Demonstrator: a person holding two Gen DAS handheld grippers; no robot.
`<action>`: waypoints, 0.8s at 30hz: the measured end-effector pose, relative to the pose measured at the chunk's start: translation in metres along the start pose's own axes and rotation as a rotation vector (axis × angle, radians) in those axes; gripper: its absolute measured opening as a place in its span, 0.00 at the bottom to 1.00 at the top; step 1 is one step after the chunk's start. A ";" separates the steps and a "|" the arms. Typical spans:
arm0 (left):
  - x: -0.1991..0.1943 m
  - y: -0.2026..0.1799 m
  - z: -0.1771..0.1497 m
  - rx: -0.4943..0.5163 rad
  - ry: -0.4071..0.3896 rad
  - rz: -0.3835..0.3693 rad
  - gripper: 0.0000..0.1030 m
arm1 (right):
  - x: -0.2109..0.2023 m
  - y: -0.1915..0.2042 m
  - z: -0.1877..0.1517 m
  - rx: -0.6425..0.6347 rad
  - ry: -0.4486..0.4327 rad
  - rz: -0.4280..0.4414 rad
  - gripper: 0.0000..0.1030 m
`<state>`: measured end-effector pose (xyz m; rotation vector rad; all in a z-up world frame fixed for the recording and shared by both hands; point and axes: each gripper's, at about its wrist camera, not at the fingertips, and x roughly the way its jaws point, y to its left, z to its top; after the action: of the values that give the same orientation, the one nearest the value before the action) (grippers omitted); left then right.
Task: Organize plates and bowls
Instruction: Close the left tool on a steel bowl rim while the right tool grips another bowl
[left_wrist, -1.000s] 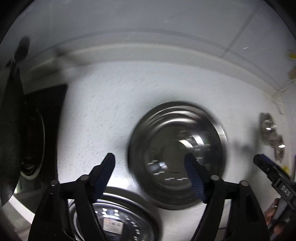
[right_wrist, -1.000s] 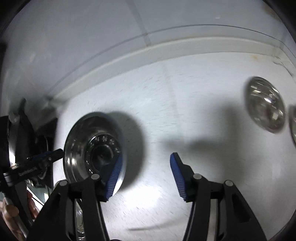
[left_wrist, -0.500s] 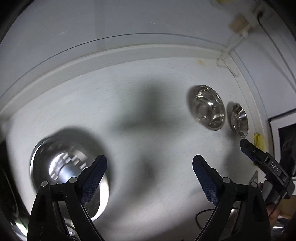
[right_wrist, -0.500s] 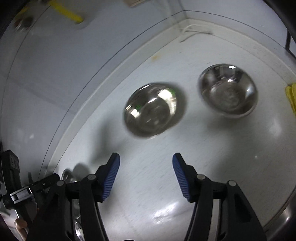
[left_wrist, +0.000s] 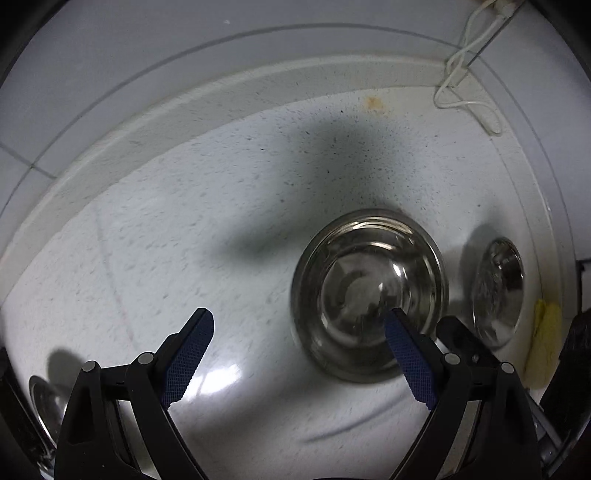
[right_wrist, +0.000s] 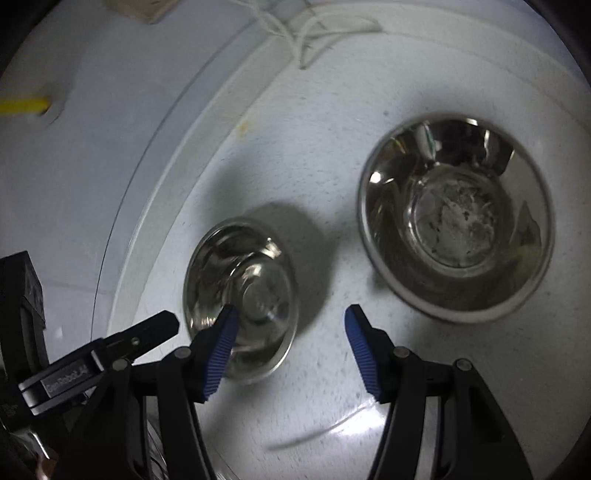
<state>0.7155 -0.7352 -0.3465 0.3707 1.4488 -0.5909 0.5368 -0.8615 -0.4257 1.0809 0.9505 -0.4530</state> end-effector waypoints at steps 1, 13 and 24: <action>0.006 -0.002 0.003 -0.004 0.012 0.001 0.88 | 0.003 -0.003 0.002 0.018 0.000 0.008 0.57; 0.053 -0.002 0.020 -0.055 0.110 -0.009 0.56 | 0.026 -0.002 0.013 0.053 0.005 0.031 0.52; 0.052 0.009 0.003 -0.008 0.127 -0.006 0.13 | 0.022 0.022 -0.003 -0.073 0.007 -0.087 0.05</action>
<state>0.7244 -0.7371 -0.3983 0.4031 1.5739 -0.5744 0.5640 -0.8467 -0.4325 0.9788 1.0155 -0.4822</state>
